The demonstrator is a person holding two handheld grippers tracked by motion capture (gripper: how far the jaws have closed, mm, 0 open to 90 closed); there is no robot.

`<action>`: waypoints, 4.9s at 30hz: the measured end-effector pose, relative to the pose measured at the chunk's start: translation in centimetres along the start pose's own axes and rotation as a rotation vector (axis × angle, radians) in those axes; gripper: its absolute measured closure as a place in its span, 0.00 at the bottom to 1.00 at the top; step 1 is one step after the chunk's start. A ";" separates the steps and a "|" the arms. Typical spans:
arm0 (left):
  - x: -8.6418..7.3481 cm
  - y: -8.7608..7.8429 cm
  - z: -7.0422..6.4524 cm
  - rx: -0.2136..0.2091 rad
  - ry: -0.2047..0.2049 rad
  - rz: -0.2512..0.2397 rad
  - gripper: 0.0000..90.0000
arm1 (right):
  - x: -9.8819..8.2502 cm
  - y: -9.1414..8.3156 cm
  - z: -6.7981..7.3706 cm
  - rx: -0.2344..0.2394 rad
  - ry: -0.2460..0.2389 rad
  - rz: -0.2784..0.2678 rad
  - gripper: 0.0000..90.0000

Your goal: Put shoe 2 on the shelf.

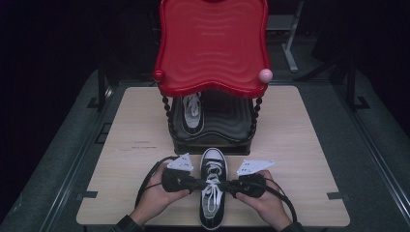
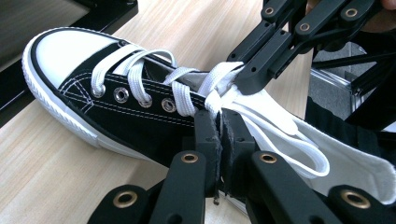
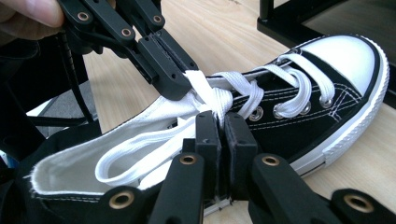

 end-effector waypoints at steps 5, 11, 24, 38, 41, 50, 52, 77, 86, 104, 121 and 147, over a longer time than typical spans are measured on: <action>0.5 -0.7 -0.5 -0.019 0.014 -0.014 0.96 | 0.4 -0.8 0.4 0.004 -0.004 -0.014 0.95; 1.4 -2.1 -1.9 -0.048 0.041 -0.051 0.96 | 1.2 -2.5 1.4 0.016 -0.019 -0.059 0.95; 4.6 -4.4 -3.7 -0.045 0.118 -0.132 0.96 | 3.6 -6.2 2.3 -0.020 -0.073 -0.149 0.96; 10.7 -4.6 -1.0 0.079 0.184 -0.193 0.97 | 7.4 -7.5 -2.0 -0.145 -0.111 -0.221 0.96; 11.8 -4.3 -0.1 0.114 0.180 -0.214 0.97 | 8.2 -7.4 -3.3 -0.174 -0.106 -0.231 0.96; 14.2 -3.1 3.0 0.215 0.154 -0.278 0.97 | 10.2 -6.5 -7.1 -0.266 -0.085 -0.233 0.96; 14.5 -2.7 3.5 0.235 0.146 -0.286 0.97 | 10.5 -6.3 -7.8 -0.285 -0.082 -0.233 0.96; 8.1 -4.3 2.0 0.205 0.145 -0.242 0.56 | 10.3 -5.1 -9.1 -0.308 -0.057 -0.232 0.96; 4.2 -0.5 1.6 0.182 0.160 -0.156 0.43 | 10.5 -5.1 -9.1 -0.305 -0.054 -0.225 0.96; 5.4 1.5 1.8 0.200 0.178 -0.186 0.44 | 10.6 -5.9 -8.9 -0.300 -0.046 -0.257 0.82; 5.4 1.4 1.7 0.199 0.177 -0.188 0.44 | 1.7 -5.3 -5.3 -0.329 -0.068 -0.074 0.54; 9.1 1.4 2.7 0.261 0.161 -0.219 0.46 | 4.4 -4.0 -5.7 -0.396 -0.112 -0.041 0.70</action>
Point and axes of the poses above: each handheld gripper's, and its own axes: y roughly forward along the jaws, x roughly out of its top, z roughly to its left, the point moved 4 cm from there along y, roughly forward along the jaws, and after that the axes turned 7 degrees about -y, right-handed, at the moved point
